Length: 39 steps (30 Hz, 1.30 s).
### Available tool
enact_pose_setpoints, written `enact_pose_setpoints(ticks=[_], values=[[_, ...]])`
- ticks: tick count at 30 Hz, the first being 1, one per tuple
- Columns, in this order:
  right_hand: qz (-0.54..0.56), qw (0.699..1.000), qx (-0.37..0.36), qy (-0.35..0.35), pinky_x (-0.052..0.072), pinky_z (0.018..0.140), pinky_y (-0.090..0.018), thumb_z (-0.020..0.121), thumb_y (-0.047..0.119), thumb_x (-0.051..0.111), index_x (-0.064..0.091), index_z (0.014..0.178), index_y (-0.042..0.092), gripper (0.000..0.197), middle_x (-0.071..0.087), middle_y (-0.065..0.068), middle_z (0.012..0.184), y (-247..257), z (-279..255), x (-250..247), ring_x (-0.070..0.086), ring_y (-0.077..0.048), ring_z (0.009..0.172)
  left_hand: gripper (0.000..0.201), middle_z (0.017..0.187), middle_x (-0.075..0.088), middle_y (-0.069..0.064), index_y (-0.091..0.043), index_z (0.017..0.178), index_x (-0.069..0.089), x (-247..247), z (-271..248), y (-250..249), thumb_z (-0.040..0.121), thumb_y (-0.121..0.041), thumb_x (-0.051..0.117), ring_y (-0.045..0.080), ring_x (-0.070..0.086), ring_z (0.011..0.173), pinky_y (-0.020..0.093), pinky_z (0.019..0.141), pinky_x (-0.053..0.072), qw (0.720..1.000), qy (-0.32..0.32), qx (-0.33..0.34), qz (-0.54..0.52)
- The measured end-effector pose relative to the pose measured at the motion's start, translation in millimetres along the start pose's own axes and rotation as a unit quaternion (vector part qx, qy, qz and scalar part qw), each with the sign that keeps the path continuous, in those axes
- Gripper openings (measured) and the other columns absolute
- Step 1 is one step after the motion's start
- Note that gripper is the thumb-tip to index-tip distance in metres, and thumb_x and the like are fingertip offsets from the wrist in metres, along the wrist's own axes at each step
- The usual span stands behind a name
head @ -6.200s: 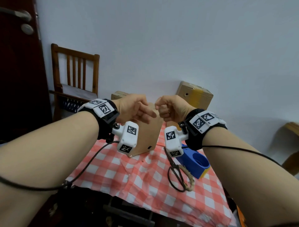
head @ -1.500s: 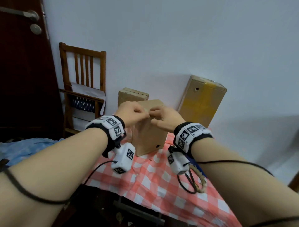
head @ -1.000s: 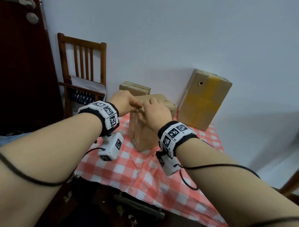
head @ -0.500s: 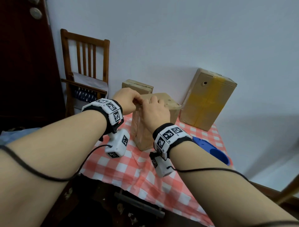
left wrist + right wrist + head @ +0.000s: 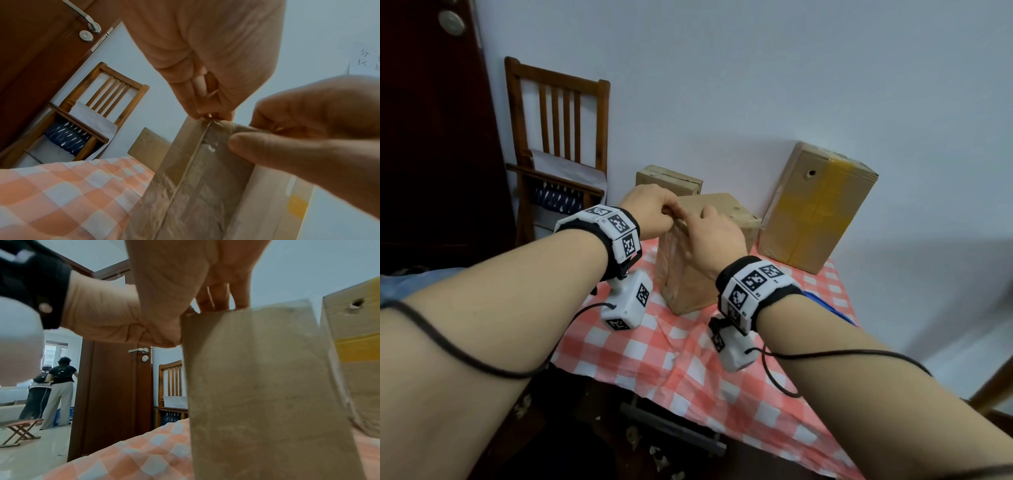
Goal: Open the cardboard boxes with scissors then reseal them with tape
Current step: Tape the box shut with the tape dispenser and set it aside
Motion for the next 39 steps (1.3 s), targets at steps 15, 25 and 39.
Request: enact_pose_setpoints(ticks=[15, 25, 39], values=[[0.312, 0.948, -0.053, 0.024, 0.036, 0.077, -0.004, 0.083, 0.012, 0.071, 0.073, 0.104, 0.005, 0.022, 0.058, 0.005, 0.09, -64, 9, -9, 0.053, -0.012, 0.086, 0.032, 0.137, 0.049, -0.002, -0.025, 0.112, 0.073, 6, -12, -18, 0.095, -0.041, 0.051, 0.018, 0.05, 0.118, 0.028, 0.095, 0.037, 0.989, 0.071, 0.055, 0.114], [0.18, 0.983, 0.001, 0.025, 0.044, 0.089, -0.027, 0.081, 0.025, 0.074, 0.074, 0.102, 0.013, 0.025, 0.059, -0.005, 0.11, -91, 10, -19, 0.055, -0.016, 0.098, 0.033, 0.132, 0.055, -0.005, -0.025, 0.115, 0.071, 5, -12, -18, 0.096, -0.042, 0.049, 0.018, 0.053, 0.112, 0.028, 0.093, 0.04, 0.987, 0.066, 0.065, 0.128], [0.053, 0.998, 0.004, 0.044, 0.043, 0.094, -0.033, 0.084, 0.031, 0.055, 0.07, 0.108, 0.008, 0.036, 0.052, -0.005, 0.123, -58, 5, -16, 0.048, -0.023, 0.114, 0.048, 0.118, 0.069, -0.005, -0.019, 0.113, 0.072, 4, -7, -13, 0.076, -0.05, 0.073, 0.014, 0.06, 0.112, 0.026, 0.096, 0.043, 0.999, 0.027, -0.02, 0.039]])
Point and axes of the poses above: each hand's wrist, its own z-axis towards the middle knuckle, its own x-axis out of the palm, y = z × x, the point moved 1 cm from there along z, towards the middle knuckle
